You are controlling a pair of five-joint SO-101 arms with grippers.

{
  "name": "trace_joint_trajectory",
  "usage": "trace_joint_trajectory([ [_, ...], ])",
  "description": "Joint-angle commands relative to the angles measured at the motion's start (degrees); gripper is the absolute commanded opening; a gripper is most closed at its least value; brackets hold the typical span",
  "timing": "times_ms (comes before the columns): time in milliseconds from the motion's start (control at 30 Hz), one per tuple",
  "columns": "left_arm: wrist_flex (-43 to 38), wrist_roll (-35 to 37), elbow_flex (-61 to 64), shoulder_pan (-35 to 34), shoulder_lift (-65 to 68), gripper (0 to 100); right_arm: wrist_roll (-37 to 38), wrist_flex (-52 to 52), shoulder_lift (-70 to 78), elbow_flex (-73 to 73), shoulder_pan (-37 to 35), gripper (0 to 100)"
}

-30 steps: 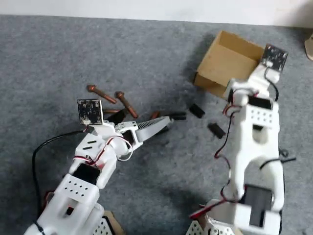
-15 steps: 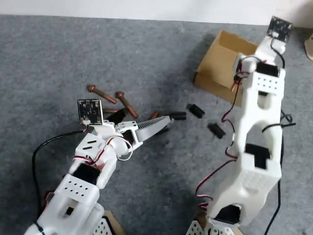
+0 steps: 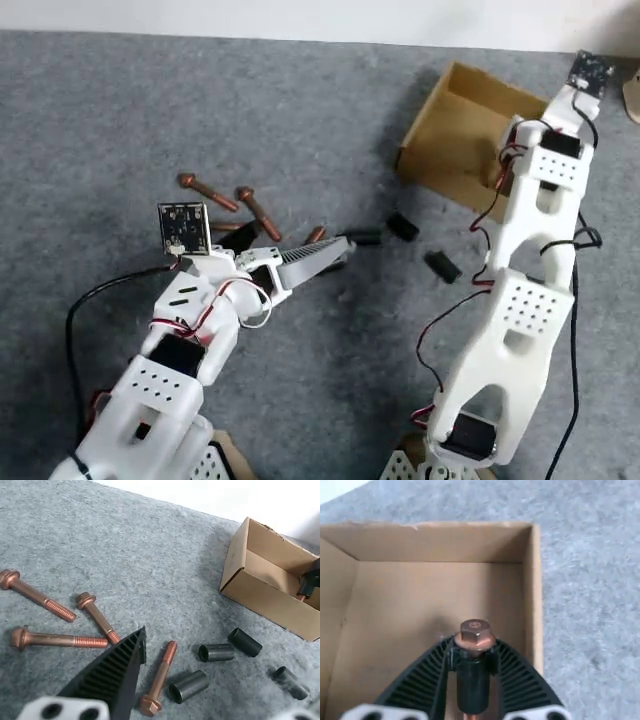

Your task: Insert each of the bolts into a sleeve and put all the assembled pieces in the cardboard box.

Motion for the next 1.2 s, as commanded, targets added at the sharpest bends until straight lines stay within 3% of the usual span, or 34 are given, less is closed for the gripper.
trace_joint_trajectory([
  [0, -1.1, -0.3, -0.4, 1.3, -1.1, 52, 0.3, 0.1, 0.6, -6.1, 0.5, 0.5],
  [233, -1.1, -0.4, -0.6, 1.3, -1.1, 52, 0.2, 2.3, 2.9, -6.2, -0.1, 2.7],
  [500, -1.1, -0.3, 0.0, 2.6, -1.1, 52, 0.4, 7.9, 2.4, -6.3, 0.0, 27.2],
  [900, -1.1, -0.4, 0.6, 1.8, -1.1, 52, 0.6, 6.6, 2.4, -12.4, -2.0, 27.7],
  [1000, -1.1, -0.4, 0.5, 1.8, -1.1, 52, 0.6, 14.0, 2.3, -18.9, -5.0, 27.7],
  [1167, -1.1, -0.4, 0.1, 1.9, -1.6, 52, 0.2, 35.3, 2.4, -33.6, -8.5, 27.7],
])
